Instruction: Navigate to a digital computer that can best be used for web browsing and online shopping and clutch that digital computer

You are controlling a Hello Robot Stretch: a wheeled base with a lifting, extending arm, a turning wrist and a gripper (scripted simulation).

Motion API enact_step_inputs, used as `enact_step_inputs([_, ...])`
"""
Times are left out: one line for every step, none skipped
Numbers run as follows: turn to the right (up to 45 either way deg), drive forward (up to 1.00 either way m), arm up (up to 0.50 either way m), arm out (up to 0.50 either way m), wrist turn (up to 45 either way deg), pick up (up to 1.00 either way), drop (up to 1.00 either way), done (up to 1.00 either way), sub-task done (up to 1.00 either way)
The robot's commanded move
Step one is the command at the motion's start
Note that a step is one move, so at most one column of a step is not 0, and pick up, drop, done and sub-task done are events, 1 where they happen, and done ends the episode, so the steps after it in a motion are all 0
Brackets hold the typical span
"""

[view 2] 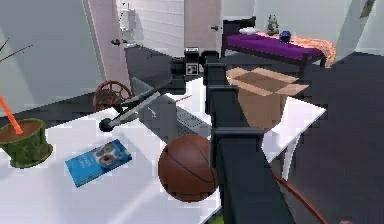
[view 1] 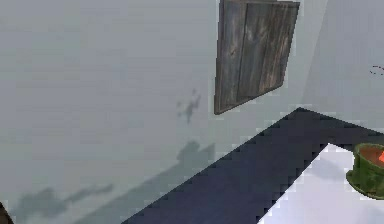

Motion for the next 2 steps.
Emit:
enact_step_inputs([0.0, 0.00, 0.00, 0.00, 45.0, 0.00, 0.00, 0.00, 0.00])
enact_step_inputs([0.0, 0.00, 0.00, 0.00, 33.0, 0.00, 0.00, 0.00, 0.00])
